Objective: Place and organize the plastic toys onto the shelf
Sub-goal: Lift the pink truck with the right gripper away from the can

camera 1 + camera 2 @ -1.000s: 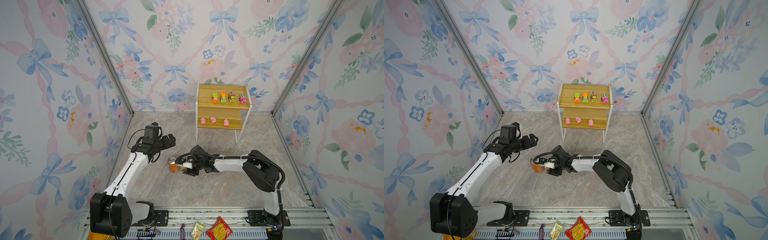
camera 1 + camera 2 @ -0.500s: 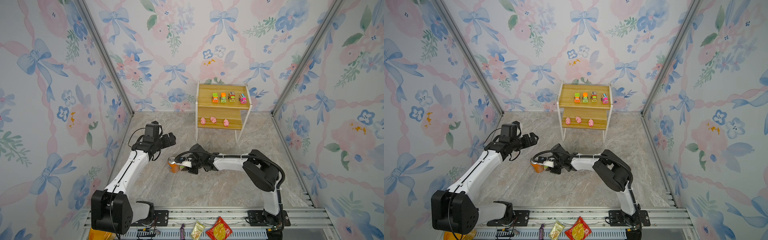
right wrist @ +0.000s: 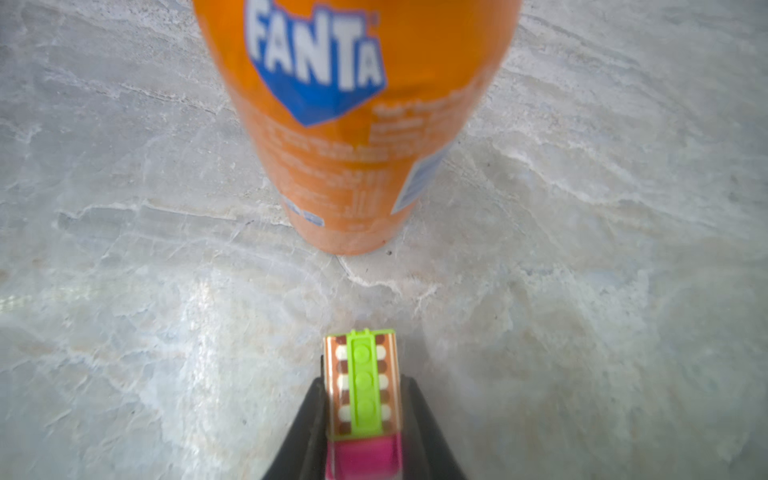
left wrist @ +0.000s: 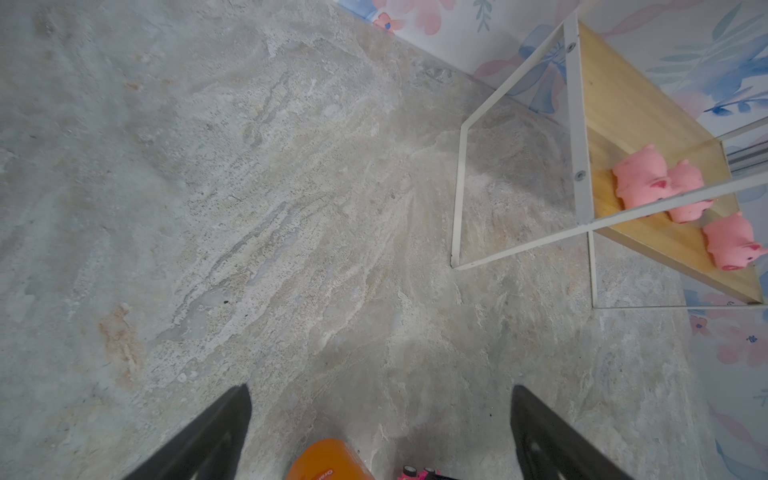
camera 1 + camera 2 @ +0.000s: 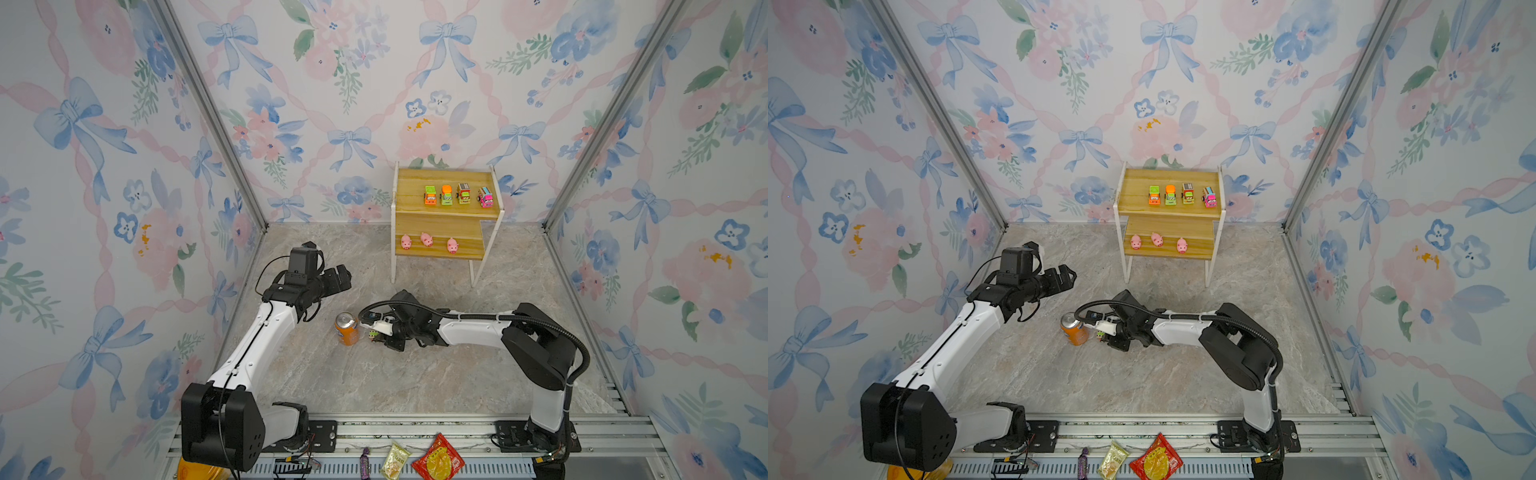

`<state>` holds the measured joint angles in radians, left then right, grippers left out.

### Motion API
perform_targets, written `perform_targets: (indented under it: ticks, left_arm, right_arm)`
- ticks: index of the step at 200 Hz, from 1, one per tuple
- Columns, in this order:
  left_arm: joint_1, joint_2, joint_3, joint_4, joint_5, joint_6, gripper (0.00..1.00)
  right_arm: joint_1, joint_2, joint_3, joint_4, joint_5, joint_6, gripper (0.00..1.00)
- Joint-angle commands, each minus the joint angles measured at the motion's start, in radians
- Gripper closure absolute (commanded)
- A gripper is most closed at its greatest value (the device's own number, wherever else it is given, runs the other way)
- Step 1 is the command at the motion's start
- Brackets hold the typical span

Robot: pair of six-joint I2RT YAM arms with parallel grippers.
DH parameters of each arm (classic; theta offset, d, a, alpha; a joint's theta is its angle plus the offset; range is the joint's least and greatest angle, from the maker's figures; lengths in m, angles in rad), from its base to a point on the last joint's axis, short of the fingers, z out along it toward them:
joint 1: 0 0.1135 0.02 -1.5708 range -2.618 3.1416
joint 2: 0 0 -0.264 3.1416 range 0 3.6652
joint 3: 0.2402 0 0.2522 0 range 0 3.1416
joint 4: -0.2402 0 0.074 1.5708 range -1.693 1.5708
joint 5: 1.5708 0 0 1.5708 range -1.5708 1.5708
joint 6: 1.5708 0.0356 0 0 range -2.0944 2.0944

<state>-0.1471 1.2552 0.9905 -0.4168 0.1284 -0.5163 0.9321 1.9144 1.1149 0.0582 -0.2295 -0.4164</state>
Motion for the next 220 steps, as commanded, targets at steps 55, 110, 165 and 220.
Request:
perform_targets:
  ticks: [55,110,165,220]
  left_arm:
    - [0.004,-0.052,-0.022,-0.001,-0.019,0.028,0.02]
    - [0.004,-0.07,-0.044,0.001,-0.033,0.021,0.02]
    - [0.001,-0.096,-0.064,0.003,-0.055,0.019,0.02]
    - [-0.007,-0.111,-0.077,0.009,-0.065,0.025,0.02]
  right_arm:
    - [-0.008,-0.194,-0.209,0.099,0.24,0.329,0.78]
    - [0.031,-0.222,-0.259,0.162,0.433,0.567,0.79]
    - [0.068,-0.191,-0.182,0.072,0.617,0.785,0.79]
    - [0.117,-0.141,-0.115,-0.005,0.788,0.93,0.79]
